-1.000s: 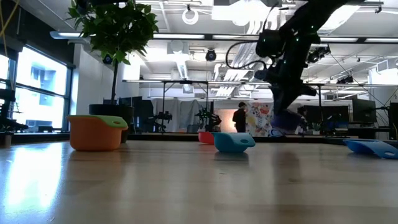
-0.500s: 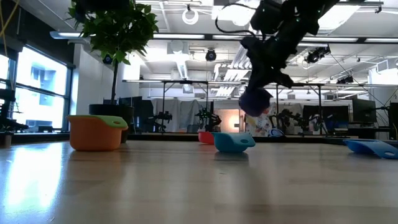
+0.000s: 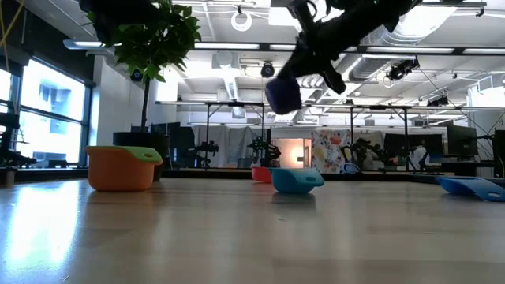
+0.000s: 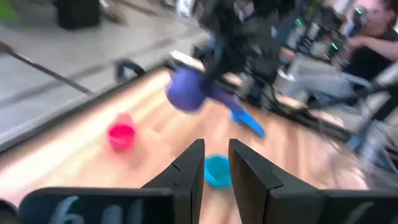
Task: Nest measuring cups in basket
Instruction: Stack the violet measuring cup on the green measuring cup
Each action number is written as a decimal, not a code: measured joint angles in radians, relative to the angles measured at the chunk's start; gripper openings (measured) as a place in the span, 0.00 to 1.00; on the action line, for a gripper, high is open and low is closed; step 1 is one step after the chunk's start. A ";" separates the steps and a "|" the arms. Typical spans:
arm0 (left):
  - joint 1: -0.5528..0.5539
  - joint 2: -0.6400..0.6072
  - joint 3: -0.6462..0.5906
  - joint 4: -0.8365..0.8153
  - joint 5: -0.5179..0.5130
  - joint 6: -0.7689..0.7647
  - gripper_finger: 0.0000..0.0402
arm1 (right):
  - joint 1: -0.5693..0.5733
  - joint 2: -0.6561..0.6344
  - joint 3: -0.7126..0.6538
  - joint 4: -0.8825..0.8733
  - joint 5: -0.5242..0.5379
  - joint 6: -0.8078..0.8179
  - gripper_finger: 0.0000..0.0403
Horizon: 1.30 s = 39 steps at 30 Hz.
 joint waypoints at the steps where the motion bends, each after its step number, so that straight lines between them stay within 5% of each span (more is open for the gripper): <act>1: 0.000 0.000 0.000 -0.019 0.024 -0.016 0.16 | 0.011 0.000 0.000 0.023 0.015 0.018 0.00; 11: 0.000 0.000 0.000 -0.168 0.233 -0.093 0.16 | 0.133 0.000 0.000 0.206 0.183 0.112 0.00; 23: 0.000 0.000 0.000 -0.257 0.306 -0.132 0.16 | 0.261 0.000 0.000 0.428 0.265 0.094 0.00; 29: 0.001 0.000 0.000 -0.257 0.306 -0.131 0.16 | 0.329 0.012 0.106 0.363 0.340 -0.005 0.00; 39: 0.001 0.000 0.000 -0.324 0.306 -0.147 0.16 | 0.337 0.116 0.355 0.015 0.349 -0.034 0.00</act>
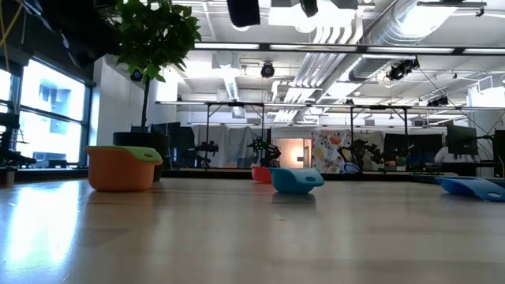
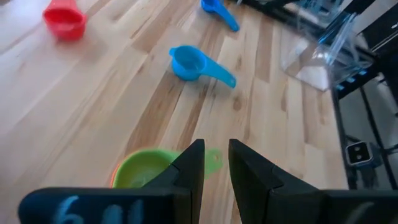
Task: Nest measuring cups in basket
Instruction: Stack the violet measuring cup on the green measuring cup
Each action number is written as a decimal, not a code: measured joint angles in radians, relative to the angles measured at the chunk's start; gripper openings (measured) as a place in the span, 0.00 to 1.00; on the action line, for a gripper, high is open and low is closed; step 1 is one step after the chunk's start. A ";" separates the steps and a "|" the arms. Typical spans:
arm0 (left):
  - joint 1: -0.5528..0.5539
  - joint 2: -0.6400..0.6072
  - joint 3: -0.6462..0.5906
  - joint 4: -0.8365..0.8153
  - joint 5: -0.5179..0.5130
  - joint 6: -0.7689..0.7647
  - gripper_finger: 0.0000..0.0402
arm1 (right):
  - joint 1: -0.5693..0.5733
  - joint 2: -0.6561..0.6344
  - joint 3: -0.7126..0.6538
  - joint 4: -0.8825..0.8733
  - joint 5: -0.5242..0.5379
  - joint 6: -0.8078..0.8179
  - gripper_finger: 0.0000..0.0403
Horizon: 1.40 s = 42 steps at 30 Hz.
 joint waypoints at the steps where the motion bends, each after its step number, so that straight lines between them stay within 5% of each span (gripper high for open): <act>1: 0.000 0.000 0.000 -0.017 0.000 -0.014 0.16 | 0.000 0.018 0.027 -0.028 -0.005 -0.001 0.00; 24: 0.000 0.000 0.000 -0.277 0.244 -0.323 0.16 | -0.074 0.611 0.763 -0.455 -0.258 -0.140 0.00; 42: 0.000 0.000 0.000 -0.401 0.389 -0.481 0.16 | -0.082 0.774 0.849 -0.464 -0.313 -0.306 0.00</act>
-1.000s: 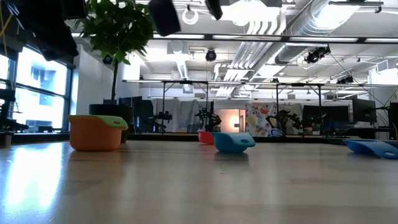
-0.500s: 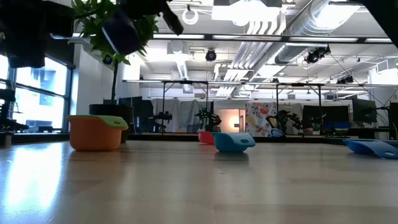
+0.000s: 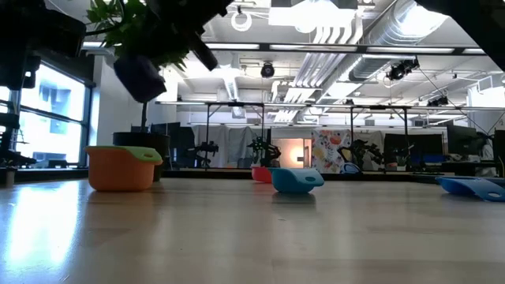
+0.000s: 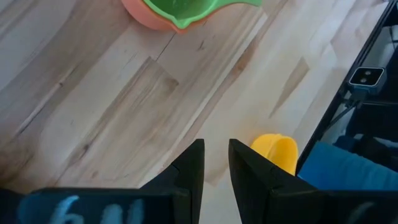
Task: Nest measuring cups in basket
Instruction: Stack the violet measuring cup on the green measuring cup
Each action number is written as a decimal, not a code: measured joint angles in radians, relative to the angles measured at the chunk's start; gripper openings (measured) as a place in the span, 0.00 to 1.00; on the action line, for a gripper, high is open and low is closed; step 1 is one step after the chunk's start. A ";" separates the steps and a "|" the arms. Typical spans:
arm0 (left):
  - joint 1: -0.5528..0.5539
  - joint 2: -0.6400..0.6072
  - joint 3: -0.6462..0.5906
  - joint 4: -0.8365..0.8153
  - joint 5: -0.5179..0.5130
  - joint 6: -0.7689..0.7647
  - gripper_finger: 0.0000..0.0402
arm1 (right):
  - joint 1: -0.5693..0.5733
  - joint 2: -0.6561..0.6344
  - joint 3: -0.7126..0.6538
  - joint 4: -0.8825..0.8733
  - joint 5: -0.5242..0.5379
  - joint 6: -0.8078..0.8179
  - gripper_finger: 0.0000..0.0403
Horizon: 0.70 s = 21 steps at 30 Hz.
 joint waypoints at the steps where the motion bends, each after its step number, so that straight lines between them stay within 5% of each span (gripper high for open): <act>1: 0.000 0.000 0.000 -0.001 0.000 0.000 0.16 | -0.001 0.004 -0.001 -0.004 0.000 -0.015 0.00; 21: 0.000 0.000 0.000 0.005 -0.005 0.000 0.16 | -0.004 0.096 -0.002 0.050 -0.096 -0.143 0.00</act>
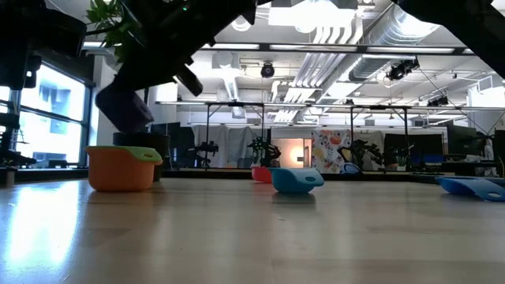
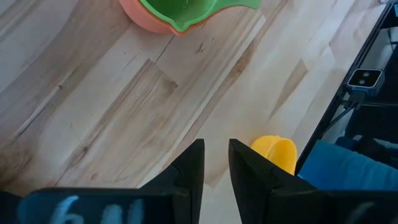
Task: Nest measuring cups in basket
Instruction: Stack the violet measuring cup on the green measuring cup
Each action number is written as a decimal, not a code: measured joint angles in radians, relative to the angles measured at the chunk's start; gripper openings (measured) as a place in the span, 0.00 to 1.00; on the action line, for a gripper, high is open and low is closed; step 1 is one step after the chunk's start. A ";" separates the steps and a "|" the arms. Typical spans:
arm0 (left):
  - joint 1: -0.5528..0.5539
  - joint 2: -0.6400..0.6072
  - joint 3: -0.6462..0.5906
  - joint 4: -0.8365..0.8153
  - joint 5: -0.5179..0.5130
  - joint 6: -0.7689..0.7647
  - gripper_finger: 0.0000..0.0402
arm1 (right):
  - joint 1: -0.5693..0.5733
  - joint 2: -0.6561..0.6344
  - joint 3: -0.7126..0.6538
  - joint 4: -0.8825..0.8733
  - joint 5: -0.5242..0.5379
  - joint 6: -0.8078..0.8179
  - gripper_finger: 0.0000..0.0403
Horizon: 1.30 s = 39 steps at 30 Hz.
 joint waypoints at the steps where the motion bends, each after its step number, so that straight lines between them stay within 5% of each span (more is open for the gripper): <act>1: 0.000 0.000 0.000 0.000 0.000 0.000 0.16 | -0.001 0.002 0.000 -0.005 -0.002 -0.003 0.00; 39: 0.000 0.000 0.000 0.002 -0.019 0.000 0.16 | -0.013 0.038 0.007 -0.111 -0.003 0.039 0.04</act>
